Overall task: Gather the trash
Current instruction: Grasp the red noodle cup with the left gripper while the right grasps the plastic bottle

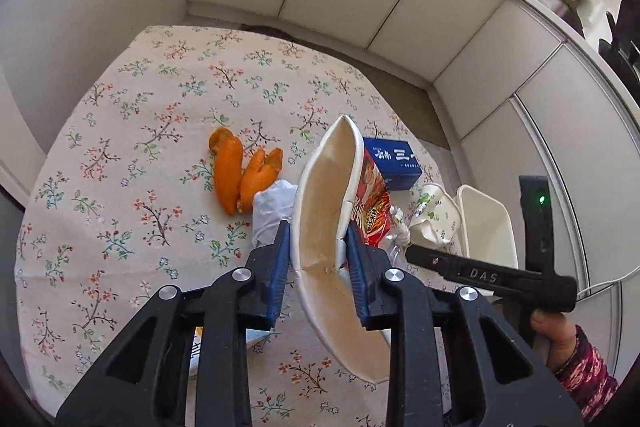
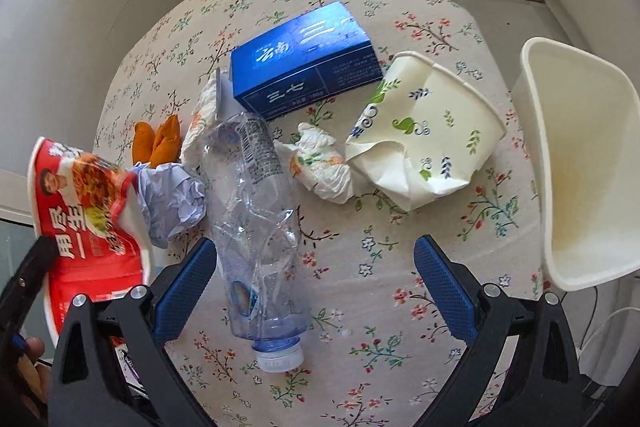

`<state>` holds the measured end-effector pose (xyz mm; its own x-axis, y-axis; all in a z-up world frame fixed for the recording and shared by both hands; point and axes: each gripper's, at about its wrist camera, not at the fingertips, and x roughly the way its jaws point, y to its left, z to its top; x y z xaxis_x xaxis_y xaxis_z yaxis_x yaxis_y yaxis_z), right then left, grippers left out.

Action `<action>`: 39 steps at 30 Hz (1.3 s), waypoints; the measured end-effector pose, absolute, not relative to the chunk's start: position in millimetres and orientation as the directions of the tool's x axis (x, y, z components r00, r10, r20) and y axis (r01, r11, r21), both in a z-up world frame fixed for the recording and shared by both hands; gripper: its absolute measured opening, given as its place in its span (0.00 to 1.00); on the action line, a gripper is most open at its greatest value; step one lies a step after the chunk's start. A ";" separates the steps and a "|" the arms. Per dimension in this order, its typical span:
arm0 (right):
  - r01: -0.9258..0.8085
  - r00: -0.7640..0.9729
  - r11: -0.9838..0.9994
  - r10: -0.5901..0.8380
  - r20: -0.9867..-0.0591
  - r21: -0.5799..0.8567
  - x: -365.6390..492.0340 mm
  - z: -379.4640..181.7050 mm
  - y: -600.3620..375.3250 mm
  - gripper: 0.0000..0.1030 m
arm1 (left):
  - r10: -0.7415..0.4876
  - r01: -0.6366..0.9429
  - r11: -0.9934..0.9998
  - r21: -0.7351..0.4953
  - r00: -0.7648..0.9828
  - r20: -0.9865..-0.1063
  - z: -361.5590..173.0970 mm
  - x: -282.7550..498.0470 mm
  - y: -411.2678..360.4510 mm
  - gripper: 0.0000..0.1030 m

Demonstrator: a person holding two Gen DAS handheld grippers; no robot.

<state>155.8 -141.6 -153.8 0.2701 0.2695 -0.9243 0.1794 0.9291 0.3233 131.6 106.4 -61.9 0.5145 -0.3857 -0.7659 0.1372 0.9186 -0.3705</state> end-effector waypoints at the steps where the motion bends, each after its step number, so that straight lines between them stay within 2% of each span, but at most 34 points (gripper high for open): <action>1: 0.167 0.265 0.932 0.272 -0.925 0.322 155.9 -154.9 -136.6 0.93 | -0.381 0.131 0.919 -0.371 0.529 -0.758 -57.1 131.1 110.7 0.26; 5: 0.125 0.245 0.934 0.298 -0.923 0.335 158.2 -162.7 -118.9 0.93 | -0.362 0.104 0.922 -0.373 0.571 -0.736 -44.6 129.5 125.1 0.26; 8: 0.103 0.220 0.934 0.314 -0.924 0.342 163.2 -174.2 -106.1 0.88 | -0.349 0.090 0.926 -0.367 0.576 -0.739 -44.7 129.3 129.7 0.26; 10: 0.088 0.195 0.941 0.307 -0.932 0.328 166.5 -183.7 -96.8 0.72 | -0.342 0.083 0.928 -0.363 0.574 -0.744 -46.6 129.4 131.9 0.26; 11: 0.074 0.174 0.943 0.308 -0.935 0.324 168.0 -189.2 -91.8 0.53 | -0.339 0.080 0.929 -0.361 0.574 -0.745 -47.7 129.7 133.2 0.26; 13: 0.058 0.191 0.950 0.292 -0.937 0.308 167.6 -188.6 -86.7 0.46 | -0.331 0.070 0.931 -0.359 0.577 -0.746 -48.9 129.8 137.2 0.25; 14: 0.052 0.196 0.946 0.305 -0.932 0.320 167.5 -186.8 -85.5 0.31 | -0.329 0.064 0.930 -0.361 0.580 -0.745 -49.1 129.1 140.5 0.25; 16: 0.040 0.198 0.930 0.352 -0.915 0.366 166.3 -181.3 -83.6 0.30 | -0.317 0.042 0.931 -0.363 0.586 -0.746 -49.6 128.7 146.0 0.25; 24: -0.026 0.374 0.943 0.317 -0.871 0.332 159.2 -130.9 -87.0 0.29 | -0.250 -0.010 0.944 -0.331 0.632 -0.733 -40.5 125.3 152.1 0.26; 39: 0.044 0.551 0.959 0.212 -0.807 0.282 152.1 -84.5 -144.9 0.30 | -0.315 0.068 0.927 -0.369 0.676 -0.666 -16.1 136.4 102.9 0.26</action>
